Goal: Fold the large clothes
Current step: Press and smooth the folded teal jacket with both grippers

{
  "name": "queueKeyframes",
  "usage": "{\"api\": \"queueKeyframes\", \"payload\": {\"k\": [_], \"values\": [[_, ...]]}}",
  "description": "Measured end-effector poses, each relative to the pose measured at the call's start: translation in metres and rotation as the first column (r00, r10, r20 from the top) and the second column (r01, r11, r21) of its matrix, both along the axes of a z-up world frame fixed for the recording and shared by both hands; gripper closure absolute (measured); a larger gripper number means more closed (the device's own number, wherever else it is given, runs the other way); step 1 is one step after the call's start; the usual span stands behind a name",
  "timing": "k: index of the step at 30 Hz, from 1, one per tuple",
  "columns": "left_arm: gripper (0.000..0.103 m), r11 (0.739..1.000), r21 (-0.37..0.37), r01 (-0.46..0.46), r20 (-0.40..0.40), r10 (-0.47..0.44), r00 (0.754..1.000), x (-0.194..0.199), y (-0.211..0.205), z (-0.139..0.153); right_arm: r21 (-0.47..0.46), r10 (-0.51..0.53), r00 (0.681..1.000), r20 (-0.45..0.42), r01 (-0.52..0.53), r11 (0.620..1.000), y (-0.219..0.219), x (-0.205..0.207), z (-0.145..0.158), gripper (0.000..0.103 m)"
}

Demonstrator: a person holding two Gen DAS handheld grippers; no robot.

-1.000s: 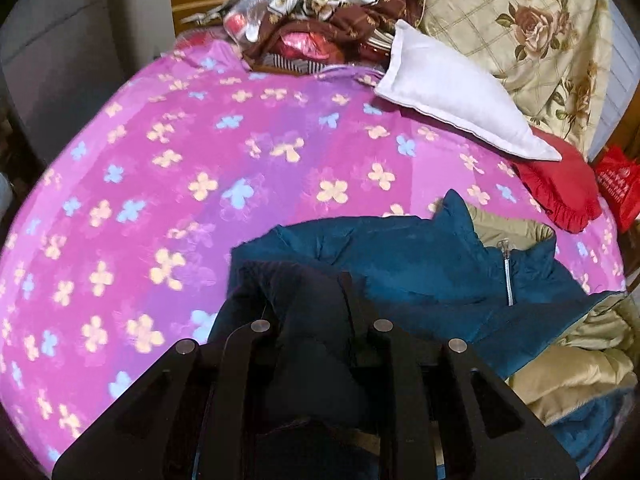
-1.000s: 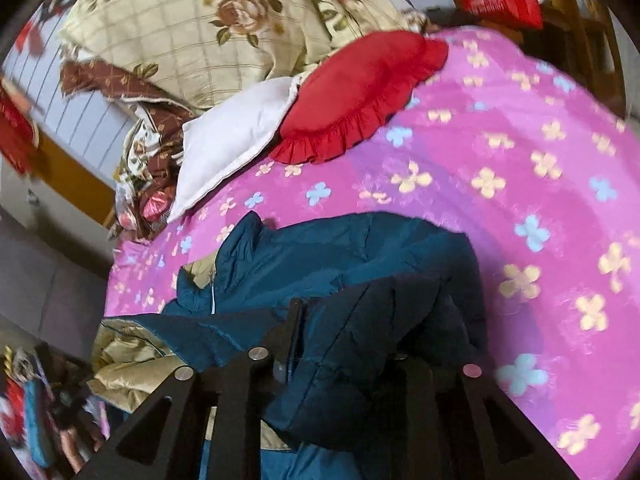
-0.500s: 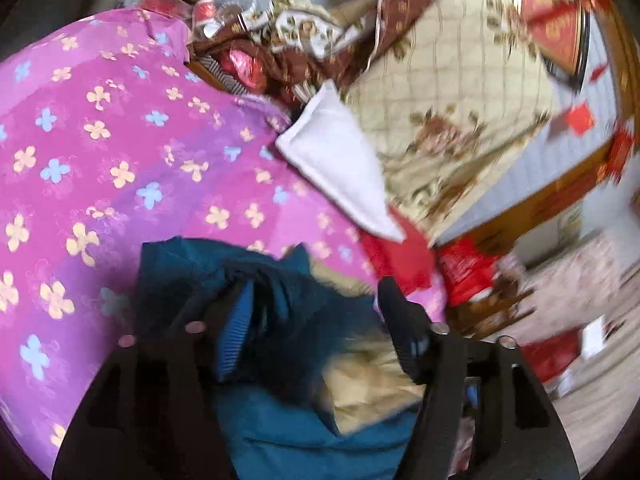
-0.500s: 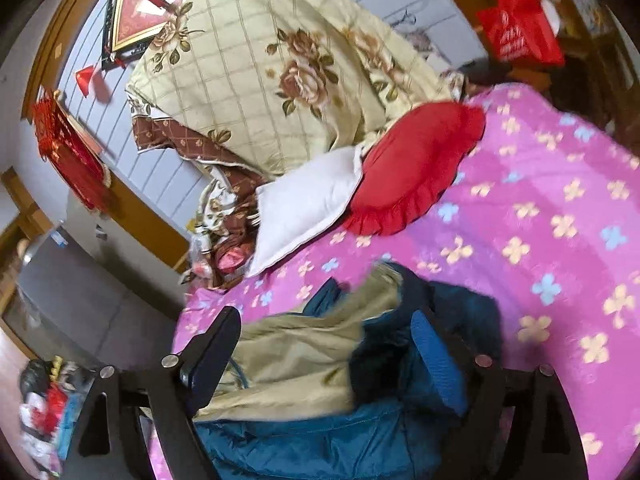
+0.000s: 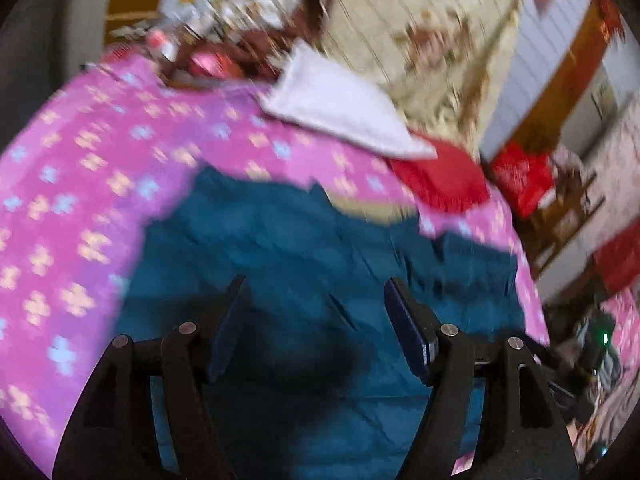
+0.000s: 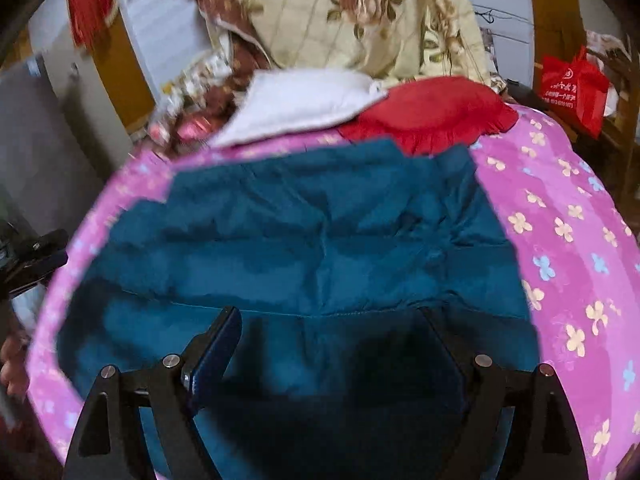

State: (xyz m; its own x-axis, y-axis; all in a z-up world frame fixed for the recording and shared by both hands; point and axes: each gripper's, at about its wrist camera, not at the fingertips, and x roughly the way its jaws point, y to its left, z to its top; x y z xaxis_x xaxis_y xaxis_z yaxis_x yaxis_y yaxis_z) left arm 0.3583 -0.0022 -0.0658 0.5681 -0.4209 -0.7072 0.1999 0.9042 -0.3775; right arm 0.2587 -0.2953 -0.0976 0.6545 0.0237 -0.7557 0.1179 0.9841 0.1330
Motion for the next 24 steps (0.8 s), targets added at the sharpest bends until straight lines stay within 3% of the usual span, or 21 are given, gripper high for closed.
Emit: {"api": "queueKeyframes", "payload": {"k": [3,5,11,16,21,24], "values": [[0.034,0.997,0.079,0.026,-0.04,-0.023,0.999,0.016,-0.032,-0.035,-0.072,-0.012,1.0,-0.01,0.011,0.997,0.0,0.019,-0.019,0.018],[0.034,0.986,0.166,0.008,-0.004,-0.008,1.0,0.03,-0.049,-0.051,-0.085,-0.014,1.0,0.007,0.015,0.996,-0.005,0.032,-0.026,0.018],[0.034,0.967,0.253,-0.023,0.009,0.022,1.0,0.088,-0.069,-0.062,-0.038,-0.079,0.997,0.007,0.079,0.996,-0.034,0.089,-0.042,0.017],[0.033,0.967,0.248,-0.057,-0.004,0.06,0.998,0.129,-0.072,-0.077,0.034,-0.1,0.995,-0.02,0.101,0.994,-0.049,0.134,-0.054,0.015],[0.033,0.969,0.239,-0.062,0.013,0.061,0.998,0.126,-0.071,-0.081,0.046,-0.099,0.995,-0.004,0.099,0.994,-0.05,0.137,-0.06,0.014],[0.033,0.966,0.256,-0.041,0.001,0.042,0.999,0.116,-0.067,-0.074,-0.003,-0.106,0.993,-0.041,0.106,0.994,-0.045,0.133,-0.057,0.016]]}}
